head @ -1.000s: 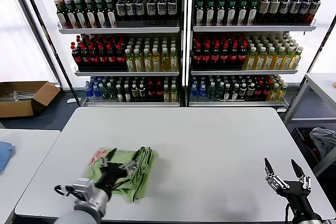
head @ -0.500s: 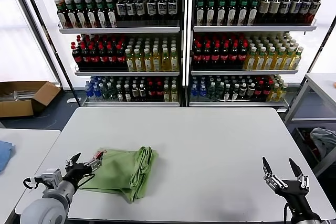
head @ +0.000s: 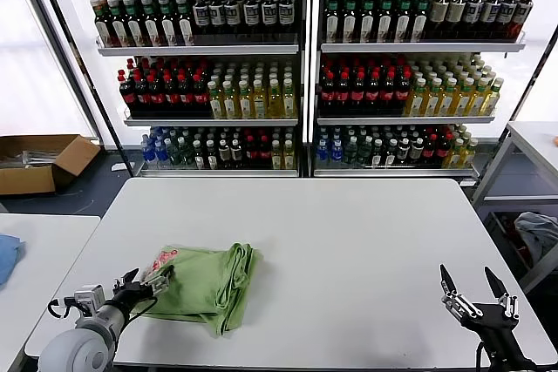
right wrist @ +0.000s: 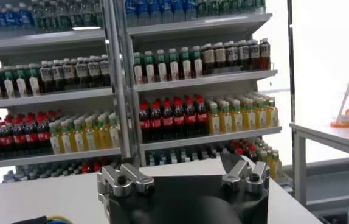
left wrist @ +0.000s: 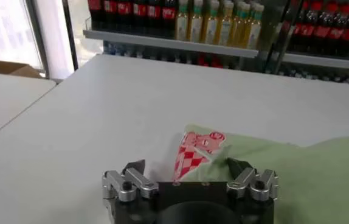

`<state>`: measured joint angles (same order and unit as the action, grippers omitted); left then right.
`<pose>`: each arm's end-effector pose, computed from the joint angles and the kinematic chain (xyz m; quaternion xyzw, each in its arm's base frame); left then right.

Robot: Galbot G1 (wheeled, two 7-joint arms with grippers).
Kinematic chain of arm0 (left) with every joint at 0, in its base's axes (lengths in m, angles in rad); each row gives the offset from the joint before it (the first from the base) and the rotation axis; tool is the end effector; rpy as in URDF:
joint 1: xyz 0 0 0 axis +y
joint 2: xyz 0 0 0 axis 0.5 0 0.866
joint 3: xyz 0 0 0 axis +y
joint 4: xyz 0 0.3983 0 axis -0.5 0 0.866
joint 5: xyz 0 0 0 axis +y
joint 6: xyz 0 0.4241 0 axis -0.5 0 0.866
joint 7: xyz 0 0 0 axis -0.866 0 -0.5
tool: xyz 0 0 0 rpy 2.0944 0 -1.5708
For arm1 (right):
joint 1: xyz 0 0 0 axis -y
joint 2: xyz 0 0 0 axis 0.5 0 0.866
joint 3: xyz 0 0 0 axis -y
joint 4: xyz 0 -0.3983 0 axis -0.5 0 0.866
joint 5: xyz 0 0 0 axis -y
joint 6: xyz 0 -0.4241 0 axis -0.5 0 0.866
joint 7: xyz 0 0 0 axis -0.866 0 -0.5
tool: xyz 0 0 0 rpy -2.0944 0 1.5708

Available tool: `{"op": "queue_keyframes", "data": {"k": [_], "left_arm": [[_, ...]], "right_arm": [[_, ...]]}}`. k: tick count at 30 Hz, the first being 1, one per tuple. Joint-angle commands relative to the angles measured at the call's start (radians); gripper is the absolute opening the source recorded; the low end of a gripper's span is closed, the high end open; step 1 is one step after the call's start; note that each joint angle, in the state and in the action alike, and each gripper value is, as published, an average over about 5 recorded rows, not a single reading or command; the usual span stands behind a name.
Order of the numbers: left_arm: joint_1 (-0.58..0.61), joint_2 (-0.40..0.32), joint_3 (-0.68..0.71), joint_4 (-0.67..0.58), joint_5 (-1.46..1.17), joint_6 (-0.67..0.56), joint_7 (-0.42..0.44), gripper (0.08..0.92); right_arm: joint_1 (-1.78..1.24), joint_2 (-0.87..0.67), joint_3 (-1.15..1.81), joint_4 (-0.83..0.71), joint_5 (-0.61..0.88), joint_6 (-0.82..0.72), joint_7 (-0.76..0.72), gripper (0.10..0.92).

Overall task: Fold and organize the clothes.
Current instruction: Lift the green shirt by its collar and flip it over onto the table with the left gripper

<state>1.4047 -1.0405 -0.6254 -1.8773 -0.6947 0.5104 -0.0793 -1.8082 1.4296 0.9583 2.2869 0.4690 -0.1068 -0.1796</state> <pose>0.3025 0.1722 -0.3398 -0.0140 -0.9590 0.0586 0.2770 0.1413 -0.1503 -0.2723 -0.0196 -0.9984 -0.0446 0.0294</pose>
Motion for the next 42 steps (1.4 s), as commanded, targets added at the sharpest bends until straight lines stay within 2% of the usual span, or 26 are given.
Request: {"op": "queue_keyframes", "data": {"k": [1,14,19,22,25,28,33,37,42], "left_arm": [[0.003,-0.015,0.015,0.05,0.01,-0.024,0.051,0.785],[0.024,-0.056,-0.002,0.014,0.001,-0.069,0.037,0.394],[0.003,-0.041,-0.149,0.003,-0.002,-0.099,0.023,0.246],[-0.028,0.021,-0.319,0.033,-0.008,-0.1,0.028,0.165],[-0.044,0.113,-0.458,0.082,-0.013,-0.096,0.045,0.128],[-0.045,0.193,-0.547,0.117,-0.015,-0.087,0.06,0.128],[-0.037,0.285,-0.579,0.102,-0.023,-0.07,0.071,0.128],[-0.034,0.291,-0.529,0.028,-0.012,-0.051,0.069,0.128],[-0.01,0.193,-0.371,-0.12,0.04,-0.002,0.033,0.128]], "right_arm": [[-0.004,0.002,0.003,0.01,0.003,-0.003,0.002,0.823],[0.0,0.013,0.002,0.025,-0.002,-0.009,0.006,0.823],[0.008,0.017,-0.003,0.024,-0.007,-0.01,0.008,0.823],[0.012,0.017,-0.003,0.024,-0.007,-0.01,0.008,0.823],[0.017,0.016,-0.004,0.018,-0.005,-0.008,0.008,0.823],[0.023,0.016,-0.012,0.015,-0.004,-0.007,0.008,0.823],[0.033,0.014,-0.026,0.016,-0.003,-0.007,0.009,0.823],[0.031,0.012,-0.017,0.015,0.011,-0.004,0.008,0.823],[0.013,0.005,0.016,0.006,0.054,0.003,0.008,0.823]]}}
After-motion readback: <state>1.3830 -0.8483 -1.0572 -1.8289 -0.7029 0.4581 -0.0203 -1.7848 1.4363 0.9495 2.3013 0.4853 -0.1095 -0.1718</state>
